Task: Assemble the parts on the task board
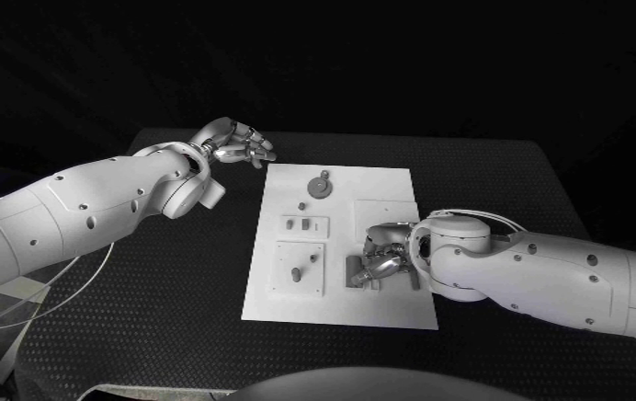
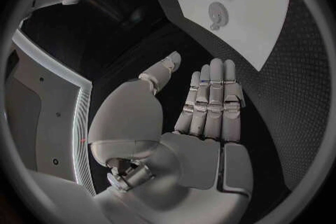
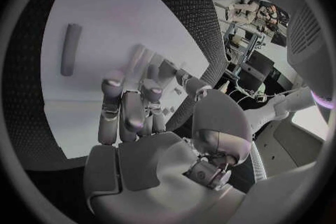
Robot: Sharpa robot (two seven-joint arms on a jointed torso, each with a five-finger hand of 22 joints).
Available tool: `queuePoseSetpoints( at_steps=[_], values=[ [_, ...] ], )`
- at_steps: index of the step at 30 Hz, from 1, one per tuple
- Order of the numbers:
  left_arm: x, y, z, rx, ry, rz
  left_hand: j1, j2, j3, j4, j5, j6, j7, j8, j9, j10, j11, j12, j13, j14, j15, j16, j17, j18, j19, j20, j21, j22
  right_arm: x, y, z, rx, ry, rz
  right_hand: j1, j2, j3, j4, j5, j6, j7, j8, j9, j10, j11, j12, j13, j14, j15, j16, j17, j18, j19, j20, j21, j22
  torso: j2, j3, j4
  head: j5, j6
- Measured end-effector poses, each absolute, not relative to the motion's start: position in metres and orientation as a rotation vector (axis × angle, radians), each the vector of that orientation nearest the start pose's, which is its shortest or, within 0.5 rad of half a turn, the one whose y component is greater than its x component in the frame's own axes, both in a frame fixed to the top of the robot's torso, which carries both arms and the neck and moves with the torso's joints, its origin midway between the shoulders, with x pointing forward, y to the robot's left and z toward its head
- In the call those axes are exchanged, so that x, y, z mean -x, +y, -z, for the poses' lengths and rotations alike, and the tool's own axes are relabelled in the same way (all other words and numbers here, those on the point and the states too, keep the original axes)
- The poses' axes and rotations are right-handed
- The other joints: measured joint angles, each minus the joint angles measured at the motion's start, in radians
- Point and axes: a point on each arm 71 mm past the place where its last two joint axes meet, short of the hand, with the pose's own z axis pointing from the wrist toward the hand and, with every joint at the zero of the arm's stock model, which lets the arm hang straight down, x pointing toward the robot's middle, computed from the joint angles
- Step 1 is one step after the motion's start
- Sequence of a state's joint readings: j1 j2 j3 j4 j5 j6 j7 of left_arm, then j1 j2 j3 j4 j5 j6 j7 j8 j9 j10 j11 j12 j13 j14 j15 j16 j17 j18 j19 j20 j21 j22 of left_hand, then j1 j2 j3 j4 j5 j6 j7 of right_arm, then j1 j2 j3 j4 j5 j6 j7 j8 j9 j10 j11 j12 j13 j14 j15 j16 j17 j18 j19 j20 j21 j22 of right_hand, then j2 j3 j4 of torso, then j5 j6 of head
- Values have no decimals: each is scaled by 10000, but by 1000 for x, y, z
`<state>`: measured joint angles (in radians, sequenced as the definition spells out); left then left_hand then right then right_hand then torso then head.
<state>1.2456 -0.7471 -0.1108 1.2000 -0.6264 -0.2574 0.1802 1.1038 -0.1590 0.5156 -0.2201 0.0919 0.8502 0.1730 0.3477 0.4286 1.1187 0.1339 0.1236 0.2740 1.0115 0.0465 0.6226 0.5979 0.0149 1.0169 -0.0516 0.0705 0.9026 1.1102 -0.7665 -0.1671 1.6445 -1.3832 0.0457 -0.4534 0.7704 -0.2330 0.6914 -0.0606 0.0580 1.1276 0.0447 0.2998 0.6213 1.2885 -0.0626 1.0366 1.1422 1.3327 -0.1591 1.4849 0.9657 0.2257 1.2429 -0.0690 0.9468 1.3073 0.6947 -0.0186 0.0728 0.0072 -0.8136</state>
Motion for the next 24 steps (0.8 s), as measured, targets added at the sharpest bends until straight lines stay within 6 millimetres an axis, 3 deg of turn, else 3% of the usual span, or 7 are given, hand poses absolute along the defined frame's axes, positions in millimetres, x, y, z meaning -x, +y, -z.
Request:
queuePoseSetpoints(
  at_steps=[24],
  values=[
    [-540, 253, 203, 5625, 16946, 10047, 0, 0, -28, 27, 0, 0, 0, 0, 0, 0, 0, 0, 18, 0, 0, -38, 41, 0, 0, 0, 0, 1, -409, -145, 289, 2730, 22797, -4396, -27, -26, -1, 1, -2, -14, -20, 1, -1, -1, 0, 0, -2, -7, 12, 0, 0, 1, -13, 16, 0, 6, -5, 0, 2, 12, -28]
  ],
)
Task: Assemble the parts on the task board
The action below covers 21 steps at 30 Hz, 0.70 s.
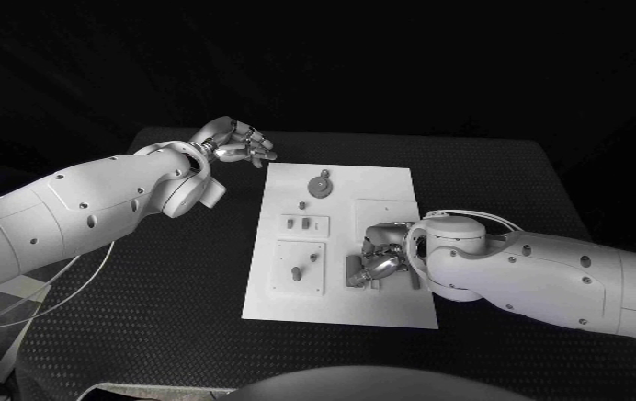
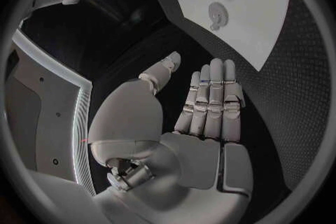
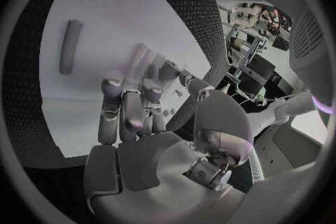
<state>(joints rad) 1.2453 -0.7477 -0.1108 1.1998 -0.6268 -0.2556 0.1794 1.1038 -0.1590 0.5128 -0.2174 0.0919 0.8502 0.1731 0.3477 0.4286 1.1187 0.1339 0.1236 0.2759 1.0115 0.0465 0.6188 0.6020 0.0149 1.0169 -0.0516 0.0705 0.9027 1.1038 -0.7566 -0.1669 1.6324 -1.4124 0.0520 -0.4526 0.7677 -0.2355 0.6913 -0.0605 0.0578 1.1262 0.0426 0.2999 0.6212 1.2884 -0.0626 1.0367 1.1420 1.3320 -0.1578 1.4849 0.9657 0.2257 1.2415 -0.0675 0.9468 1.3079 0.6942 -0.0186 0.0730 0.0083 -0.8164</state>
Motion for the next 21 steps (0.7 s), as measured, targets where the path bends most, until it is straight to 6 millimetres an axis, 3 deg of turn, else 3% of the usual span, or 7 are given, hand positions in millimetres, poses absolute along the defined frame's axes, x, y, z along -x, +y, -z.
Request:
queuePoseSetpoints(
  at_steps=[21],
  values=[
    [-540, 254, 203, 5638, 16955, 10024, 0, 0, 0, 0, 0, 0, 0, 0, 0, 0, 0, 0, 9, 0, 0, -1, 18, 0, 0, 0, 0, -8, -405, -146, 291, 2757, 22995, -4528, 28, 29, 1, 1, 1, -38, 5, -1, -1, 0, 0, 0, -1, 6, 26, 0, 1, 2, -2, 4, 0, -2, 0, 0, -1, 27, -3]
  ],
)
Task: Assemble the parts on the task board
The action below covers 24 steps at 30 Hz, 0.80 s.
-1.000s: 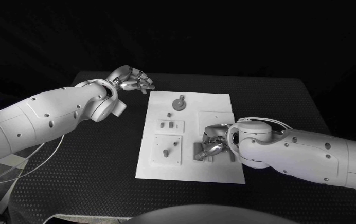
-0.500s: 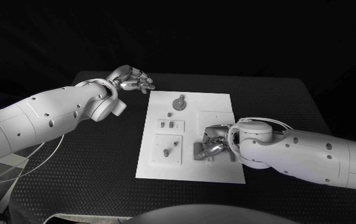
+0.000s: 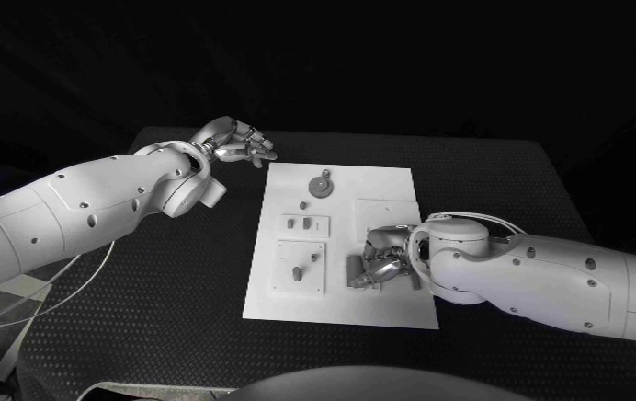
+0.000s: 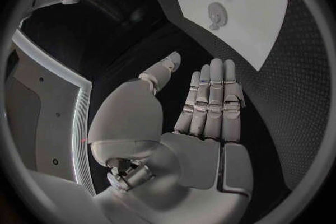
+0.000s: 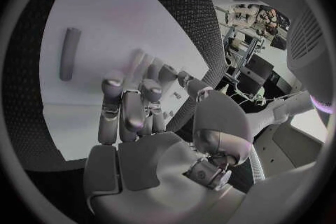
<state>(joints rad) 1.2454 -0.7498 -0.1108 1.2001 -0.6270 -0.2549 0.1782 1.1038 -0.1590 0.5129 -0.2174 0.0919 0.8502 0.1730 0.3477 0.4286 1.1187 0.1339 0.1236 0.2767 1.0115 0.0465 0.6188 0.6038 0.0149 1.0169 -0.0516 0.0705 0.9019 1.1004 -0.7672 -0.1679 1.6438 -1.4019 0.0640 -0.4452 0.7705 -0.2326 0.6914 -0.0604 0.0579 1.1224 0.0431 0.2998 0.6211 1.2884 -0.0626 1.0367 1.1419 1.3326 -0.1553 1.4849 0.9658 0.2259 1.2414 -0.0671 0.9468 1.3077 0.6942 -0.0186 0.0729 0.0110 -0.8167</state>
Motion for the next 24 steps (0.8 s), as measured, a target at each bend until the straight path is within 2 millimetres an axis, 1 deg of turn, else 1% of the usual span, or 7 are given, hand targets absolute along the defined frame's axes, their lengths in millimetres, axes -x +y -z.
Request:
queuePoseSetpoints(
  at_steps=[2, 5, 10, 22, 24],
  values=[
    [-540, 254, 203, 5638, 16956, 10025, 0, 0, 0, 0, 0, 0, 0, 0, 0, 0, 0, 0, 0, 0, 0, 0, 0, 1, 0, 0, 0, 0, -404, -147, 292, 2782, 23045, -4519, 2, 1, 0, -1, 0, 0, 0, 2, 16, 0, 0, 0, -1, 0, 1, 0, 0, 0, 0, 0, 0, 0, 1, 0, 0, 1, 0],
    [-540, 253, 203, 5637, 16958, 10026, 0, 0, 0, 0, 0, 0, 0, 0, 0, 0, 0, 0, -1, 0, 0, 0, -1, 0, 0, 0, 0, 0, -403, -148, 292, 2805, 23104, -4493, 102, 101, 1, -2, 1, 1, -1, 46, 44, 0, 0, 0, 0, 2, 3, 0, 0, 2, 0, 1, 0, 0, 1, 0, -1, 3, 0],
    [-540, 254, 203, 5639, 16960, 10023, 0, 0, 0, 0, 0, 0, 0, 0, 0, 0, 0, 0, -1, 0, 0, 0, -1, 0, 0, 0, 0, 1, -403, -149, 293, 2834, 23155, -4453, 63, 61, 1, -2, 1, 2, -2, -2, 43, 0, 0, 0, 0, 5, 5, 0, 0, 5, 1, 2, 0, -1, 0, 0, -1, 4, 8],
    [-540, 254, 203, 5642, 16967, 10019, 0, 0, 0, 0, 0, 0, 0, 0, 0, 0, 0, 0, -2, 0, 0, 0, -2, 0, 0, 0, 0, 1, -407, -153, 294, 2693, 23094, -4173, 63, 61, 0, -3, 1, 22, -17, -3, -10, 0, 0, 0, -1, -36, -2, 0, 0, 16, -14, 16, 0, -1, 0, -3, -1, 5, 24],
    [-540, 254, 203, 5643, 16968, 10017, 0, 0, 0, 0, 0, 0, 0, 0, 0, 0, 0, 0, -3, 0, 0, 0, -3, 0, 0, 0, 0, 1, -407, -154, 295, 2675, 23097, -4117, -35, 159, -56, 53, 1, 40, 1, -58, -44, 0, 0, 0, 4, -42, 3, 0, 0, 18, -14, 17, 0, -1, -1, -4, 0, 5, 25]
  ],
)
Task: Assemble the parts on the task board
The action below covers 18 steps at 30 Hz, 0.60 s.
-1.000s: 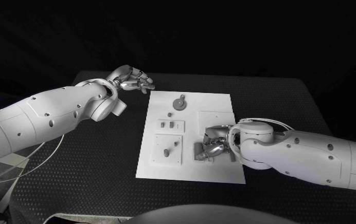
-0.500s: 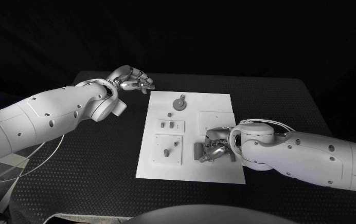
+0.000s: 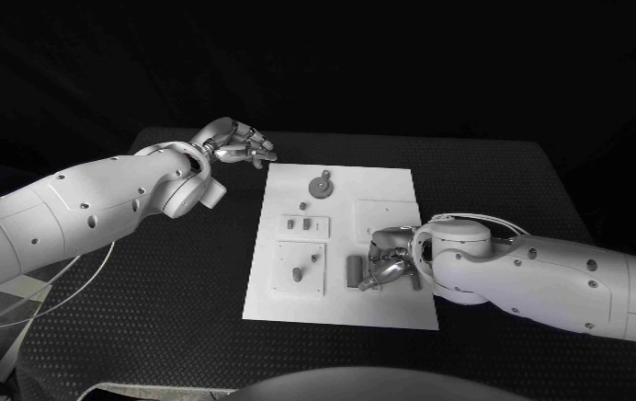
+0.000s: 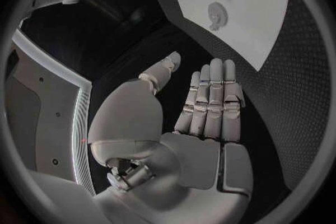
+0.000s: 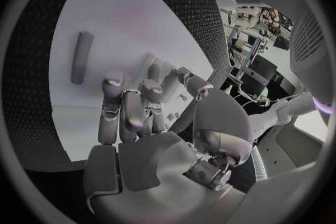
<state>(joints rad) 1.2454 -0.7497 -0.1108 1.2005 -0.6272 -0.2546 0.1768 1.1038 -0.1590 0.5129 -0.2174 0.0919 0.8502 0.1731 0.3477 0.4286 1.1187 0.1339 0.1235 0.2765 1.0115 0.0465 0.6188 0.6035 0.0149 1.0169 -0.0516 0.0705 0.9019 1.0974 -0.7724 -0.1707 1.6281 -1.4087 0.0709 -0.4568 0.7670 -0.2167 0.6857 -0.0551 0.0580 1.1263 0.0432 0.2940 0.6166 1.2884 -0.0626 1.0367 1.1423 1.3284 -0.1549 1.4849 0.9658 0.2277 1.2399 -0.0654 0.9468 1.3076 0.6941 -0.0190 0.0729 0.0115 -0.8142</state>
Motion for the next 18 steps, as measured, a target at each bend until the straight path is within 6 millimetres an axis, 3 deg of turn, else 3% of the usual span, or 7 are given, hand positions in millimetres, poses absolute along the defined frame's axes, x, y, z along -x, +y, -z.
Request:
queuePoseSetpoints(
  at_steps=[9, 15, 18],
  values=[
    [-540, 254, 203, 5655, 16981, 9999, 0, 0, 0, 0, 0, 0, 0, 0, 0, 0, 0, 40, 9, 0, 0, 0, 10, 0, 0, 0, 0, 0, -404, -164, 292, 2376, 23084, -4207, -36, 37, -85, -85, 0, 13, 18, -6, 42, 0, 0, 0, 18, -3, 3, 0, -74, 51, -2, 2, 0, -1, -2, -1, 0, 0, 35],
    [-540, 255, 203, 5665, 16985, 9982, 0, 0, 0, 0, 0, 0, 0, 0, 0, -26, -27, 40, 8, 0, 0, 0, 10, 0, 0, 0, 0, 0, -417, -182, 274, 1428, 22641, -4194, 20, -19, -90, -91, 0, -160, 82, -59, 44, -1, 0, 0, 24, -18, 17, 0, -9, 51, -18, 17, -1, -1, -2, 1, -17, -38, 84],
    [-540, 255, 204, 5669, 16986, 9975, 0, 0, 0, 0, 0, 0, 0, 0, 0, -26, -26, 40, 8, 0, 0, 0, 15, 0, 0, 0, 0, 1, -427, -191, 261, 814, 22378, -4228, 23, -16, -104, -173, 0, -370, 38, -273, -10, 18, 202, 13, 54, 0, 39, 0, -11, 51, -19, 17, -1, -1, -2, 4, -20, -70, 109]
  ],
)
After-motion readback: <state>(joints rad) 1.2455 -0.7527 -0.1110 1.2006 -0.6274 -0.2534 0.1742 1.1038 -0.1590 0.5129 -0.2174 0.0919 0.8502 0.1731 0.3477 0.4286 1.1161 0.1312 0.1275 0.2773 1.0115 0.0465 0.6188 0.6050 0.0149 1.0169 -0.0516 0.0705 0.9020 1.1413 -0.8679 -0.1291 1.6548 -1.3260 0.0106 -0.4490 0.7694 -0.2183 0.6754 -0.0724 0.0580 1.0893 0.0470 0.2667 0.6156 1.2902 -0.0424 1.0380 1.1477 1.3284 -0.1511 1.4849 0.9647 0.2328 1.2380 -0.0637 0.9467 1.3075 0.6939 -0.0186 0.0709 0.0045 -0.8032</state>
